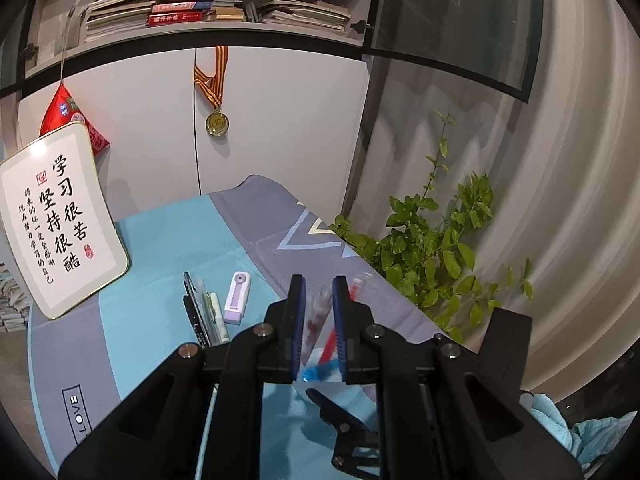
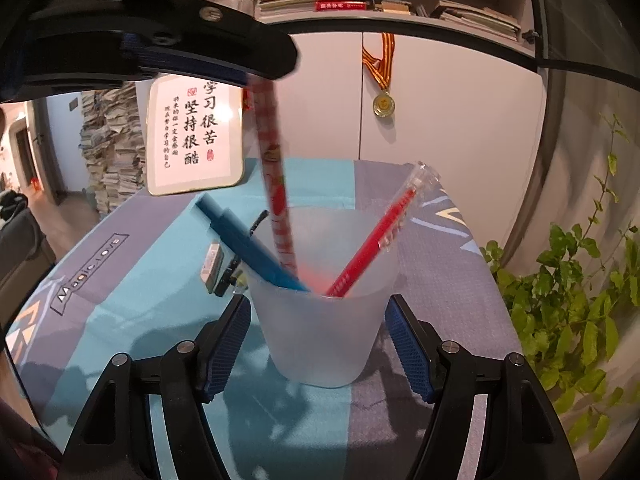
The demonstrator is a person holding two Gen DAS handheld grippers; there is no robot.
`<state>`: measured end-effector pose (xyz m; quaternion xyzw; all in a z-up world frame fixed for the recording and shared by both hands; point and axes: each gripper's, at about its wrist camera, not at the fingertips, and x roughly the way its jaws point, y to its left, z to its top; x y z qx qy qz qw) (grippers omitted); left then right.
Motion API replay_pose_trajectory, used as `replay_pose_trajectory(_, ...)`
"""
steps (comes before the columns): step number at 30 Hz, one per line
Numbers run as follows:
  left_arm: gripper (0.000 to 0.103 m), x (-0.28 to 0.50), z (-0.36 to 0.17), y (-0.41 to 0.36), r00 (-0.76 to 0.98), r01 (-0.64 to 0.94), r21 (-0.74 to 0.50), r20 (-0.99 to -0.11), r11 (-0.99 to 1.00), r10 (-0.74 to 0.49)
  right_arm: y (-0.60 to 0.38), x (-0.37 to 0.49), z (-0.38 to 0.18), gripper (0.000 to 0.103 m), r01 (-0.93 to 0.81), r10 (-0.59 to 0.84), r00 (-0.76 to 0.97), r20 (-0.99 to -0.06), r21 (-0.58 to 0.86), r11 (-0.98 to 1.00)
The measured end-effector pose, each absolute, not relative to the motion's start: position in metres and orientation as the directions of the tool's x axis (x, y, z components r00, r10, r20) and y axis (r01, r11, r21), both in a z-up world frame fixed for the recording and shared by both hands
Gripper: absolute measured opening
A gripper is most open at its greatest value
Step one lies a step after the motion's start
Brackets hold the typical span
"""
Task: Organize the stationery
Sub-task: 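Lift the pink patterned pen with the left tool and lower it into the cup, then open the left tool to release the pink pen into the cup, then move the left tool to the black marker and close on it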
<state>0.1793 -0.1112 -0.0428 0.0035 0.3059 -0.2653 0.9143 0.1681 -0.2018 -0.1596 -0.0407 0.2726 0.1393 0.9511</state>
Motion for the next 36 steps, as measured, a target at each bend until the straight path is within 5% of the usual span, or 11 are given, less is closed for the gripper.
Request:
replay_pose_trajectory(13,0.012,0.174,-0.041,-0.099,0.667,0.487,-0.181,-0.555,0.854,-0.497,-0.197,0.179,-0.149,0.078,-0.231,0.203,0.817,-0.539,0.016,0.973)
replay_pose_trajectory(36,0.021,0.193,-0.078,-0.05,0.687,0.319,-0.222,-0.616,0.922,-0.386,-0.206,0.222,-0.145,0.072,-0.229,0.209,0.841,-0.499,0.022,0.973)
